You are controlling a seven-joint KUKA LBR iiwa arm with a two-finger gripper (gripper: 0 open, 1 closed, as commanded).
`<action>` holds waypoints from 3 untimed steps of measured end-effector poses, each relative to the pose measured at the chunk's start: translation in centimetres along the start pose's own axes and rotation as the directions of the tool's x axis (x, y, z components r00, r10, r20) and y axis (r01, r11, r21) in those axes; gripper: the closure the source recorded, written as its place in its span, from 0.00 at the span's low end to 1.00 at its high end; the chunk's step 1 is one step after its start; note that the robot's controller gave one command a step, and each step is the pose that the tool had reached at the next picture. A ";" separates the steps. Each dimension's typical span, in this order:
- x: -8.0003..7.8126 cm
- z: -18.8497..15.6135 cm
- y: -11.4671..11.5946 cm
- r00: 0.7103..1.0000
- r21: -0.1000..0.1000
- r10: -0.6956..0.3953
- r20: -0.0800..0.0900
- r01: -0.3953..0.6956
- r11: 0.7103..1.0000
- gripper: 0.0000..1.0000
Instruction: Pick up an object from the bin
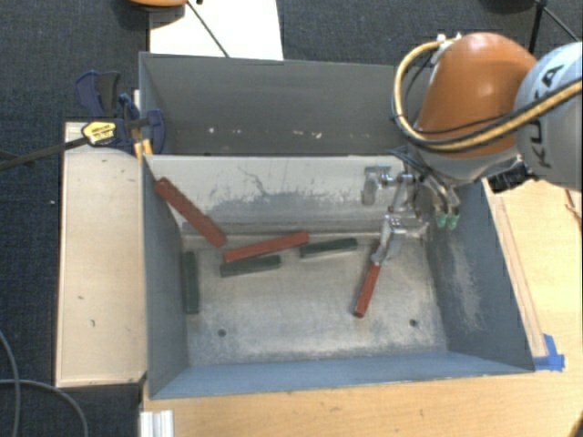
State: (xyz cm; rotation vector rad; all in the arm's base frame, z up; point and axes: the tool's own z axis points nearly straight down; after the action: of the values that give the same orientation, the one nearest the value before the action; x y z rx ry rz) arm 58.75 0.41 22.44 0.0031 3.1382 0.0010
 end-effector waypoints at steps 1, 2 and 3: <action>0.0 0.0 0.0 1.000 0.000 0.000 0.000 0.000 1.000 0.00; 1.6 0.0 3.5 1.000 0.001 0.014 -0.001 -0.014 1.000 0.00; 3.8 4.4 2.5 0.999 -0.003 0.041 0.006 -0.041 0.999 0.00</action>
Offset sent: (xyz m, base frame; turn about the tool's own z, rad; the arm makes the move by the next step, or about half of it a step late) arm -0.0231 0.0509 -0.0013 0.0158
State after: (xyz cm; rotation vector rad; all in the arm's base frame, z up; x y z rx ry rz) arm 54.98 2.88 18.06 0.0671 3.1315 0.0062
